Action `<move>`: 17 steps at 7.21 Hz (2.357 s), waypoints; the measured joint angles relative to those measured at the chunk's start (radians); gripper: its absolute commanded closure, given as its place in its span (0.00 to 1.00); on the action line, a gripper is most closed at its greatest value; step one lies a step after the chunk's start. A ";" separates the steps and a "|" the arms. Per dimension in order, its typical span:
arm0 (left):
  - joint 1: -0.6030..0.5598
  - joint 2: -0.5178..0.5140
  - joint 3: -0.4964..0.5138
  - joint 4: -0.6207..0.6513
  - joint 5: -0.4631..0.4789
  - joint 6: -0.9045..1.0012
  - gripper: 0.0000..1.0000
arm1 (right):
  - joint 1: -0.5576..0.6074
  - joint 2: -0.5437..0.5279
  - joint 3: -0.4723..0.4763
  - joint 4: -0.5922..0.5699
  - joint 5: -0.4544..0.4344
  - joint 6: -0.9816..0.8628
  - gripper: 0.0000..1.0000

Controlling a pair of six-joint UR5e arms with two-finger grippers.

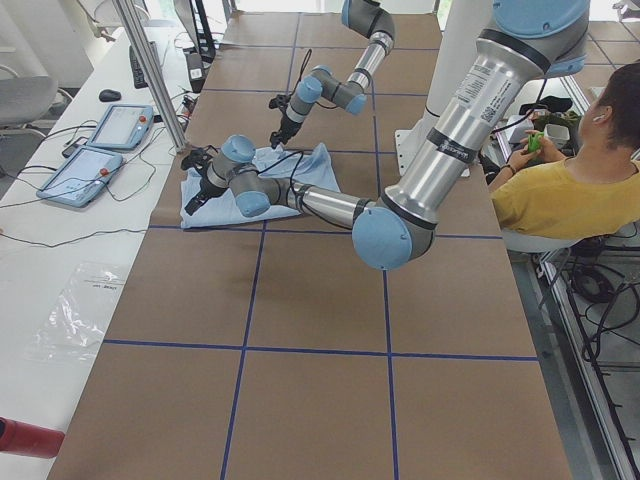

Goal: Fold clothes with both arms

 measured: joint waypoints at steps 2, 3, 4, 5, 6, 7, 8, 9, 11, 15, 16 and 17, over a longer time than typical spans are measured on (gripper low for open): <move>0.000 0.002 0.000 0.000 0.000 0.000 0.00 | -0.006 0.020 -0.029 0.001 -0.009 0.000 0.56; 0.000 0.005 0.000 0.000 0.000 0.000 0.00 | -0.006 0.022 -0.034 0.001 -0.011 0.000 0.88; 0.000 0.007 0.000 0.000 0.000 0.000 0.00 | -0.007 0.025 -0.035 0.000 -0.015 0.001 1.00; 0.000 0.008 0.000 0.000 0.000 0.000 0.00 | -0.008 0.028 -0.034 0.000 -0.019 0.001 1.00; 0.001 0.009 0.000 0.000 0.000 0.000 0.00 | -0.008 0.027 -0.020 -0.003 -0.020 -0.002 1.00; 0.001 0.011 -0.003 0.000 0.000 0.000 0.00 | -0.008 0.014 0.018 -0.011 -0.018 -0.006 1.00; 0.002 0.013 -0.005 0.000 0.000 0.000 0.00 | -0.008 -0.028 0.087 -0.028 -0.015 -0.012 1.00; 0.002 0.013 -0.008 0.000 0.000 0.000 0.00 | -0.015 -0.104 0.199 -0.056 -0.015 -0.015 1.00; 0.005 0.014 -0.014 0.000 0.000 -0.001 0.00 | -0.069 -0.340 0.514 -0.130 -0.027 -0.019 1.00; 0.008 0.032 -0.041 0.000 0.000 -0.001 0.00 | -0.088 -0.500 0.663 -0.146 -0.048 -0.131 1.00; 0.008 0.041 -0.053 0.000 -0.001 -0.001 0.00 | -0.079 -0.504 0.660 -0.143 -0.051 -0.167 0.01; 0.008 0.046 -0.060 0.001 -0.004 0.001 0.00 | -0.072 -0.506 0.659 -0.143 -0.051 -0.192 0.00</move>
